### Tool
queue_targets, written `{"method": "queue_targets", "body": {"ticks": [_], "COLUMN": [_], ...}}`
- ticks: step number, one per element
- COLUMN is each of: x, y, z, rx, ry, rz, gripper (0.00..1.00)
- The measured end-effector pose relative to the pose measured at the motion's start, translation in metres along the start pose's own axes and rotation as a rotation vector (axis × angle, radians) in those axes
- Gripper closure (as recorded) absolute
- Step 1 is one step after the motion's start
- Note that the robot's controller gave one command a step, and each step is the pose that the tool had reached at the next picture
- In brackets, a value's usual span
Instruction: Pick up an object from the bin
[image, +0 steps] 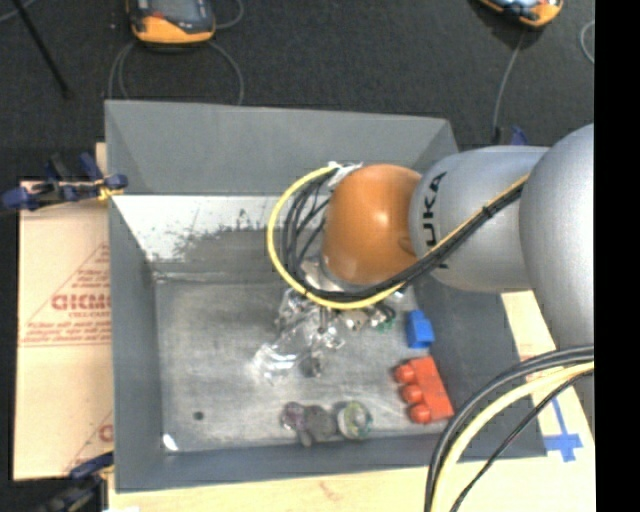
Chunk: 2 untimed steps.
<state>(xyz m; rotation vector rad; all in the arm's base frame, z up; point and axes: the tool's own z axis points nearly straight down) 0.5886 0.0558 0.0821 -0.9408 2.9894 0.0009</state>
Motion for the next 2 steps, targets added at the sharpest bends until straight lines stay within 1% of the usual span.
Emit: {"method": "queue_targets", "body": {"ticks": [1,2], "x": [0.0,-0.001], "y": [-0.002,-0.004], "z": [-0.028,-0.096], "rx": [0.002,0.004], "ry": [0.004,0.001], "rz": [0.004,0.011], "gripper": [1.0,1.0]}}
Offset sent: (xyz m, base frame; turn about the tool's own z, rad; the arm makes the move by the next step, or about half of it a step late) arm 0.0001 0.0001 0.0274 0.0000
